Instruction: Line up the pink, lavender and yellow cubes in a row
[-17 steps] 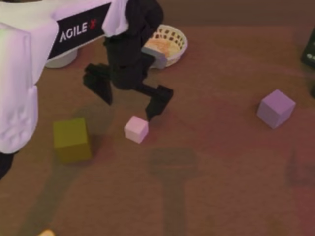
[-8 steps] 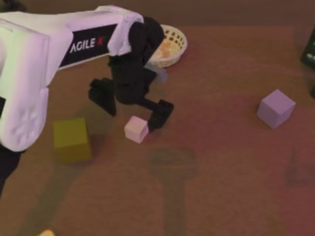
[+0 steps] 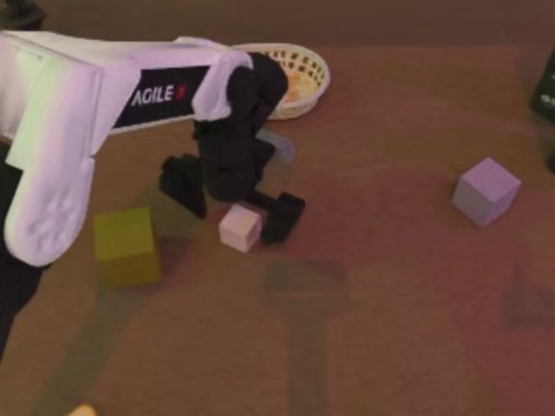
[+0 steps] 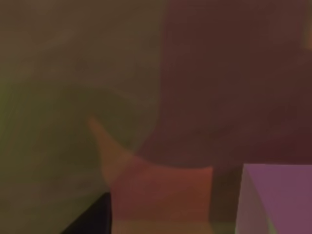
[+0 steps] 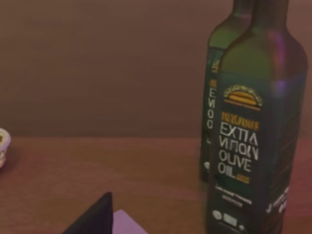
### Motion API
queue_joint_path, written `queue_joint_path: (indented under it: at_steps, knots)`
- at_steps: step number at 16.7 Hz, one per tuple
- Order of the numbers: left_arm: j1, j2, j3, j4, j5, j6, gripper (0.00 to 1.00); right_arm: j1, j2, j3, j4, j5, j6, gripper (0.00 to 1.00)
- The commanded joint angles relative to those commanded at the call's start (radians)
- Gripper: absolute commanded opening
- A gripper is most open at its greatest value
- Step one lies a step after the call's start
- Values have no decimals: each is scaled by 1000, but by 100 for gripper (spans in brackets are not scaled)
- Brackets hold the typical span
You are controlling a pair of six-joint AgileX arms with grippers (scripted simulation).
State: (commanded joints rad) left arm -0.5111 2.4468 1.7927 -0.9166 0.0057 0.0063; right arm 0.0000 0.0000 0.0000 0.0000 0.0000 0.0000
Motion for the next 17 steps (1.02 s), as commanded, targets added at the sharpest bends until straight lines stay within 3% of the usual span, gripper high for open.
queue_joint_path:
  at_steps: [13,17]
  knots:
    - [0,0,0,0,0,0,2,0,0,0,0,0,0,100]
    - [0,0,0,0,0,0,0,0,0,0,0,0,0,100]
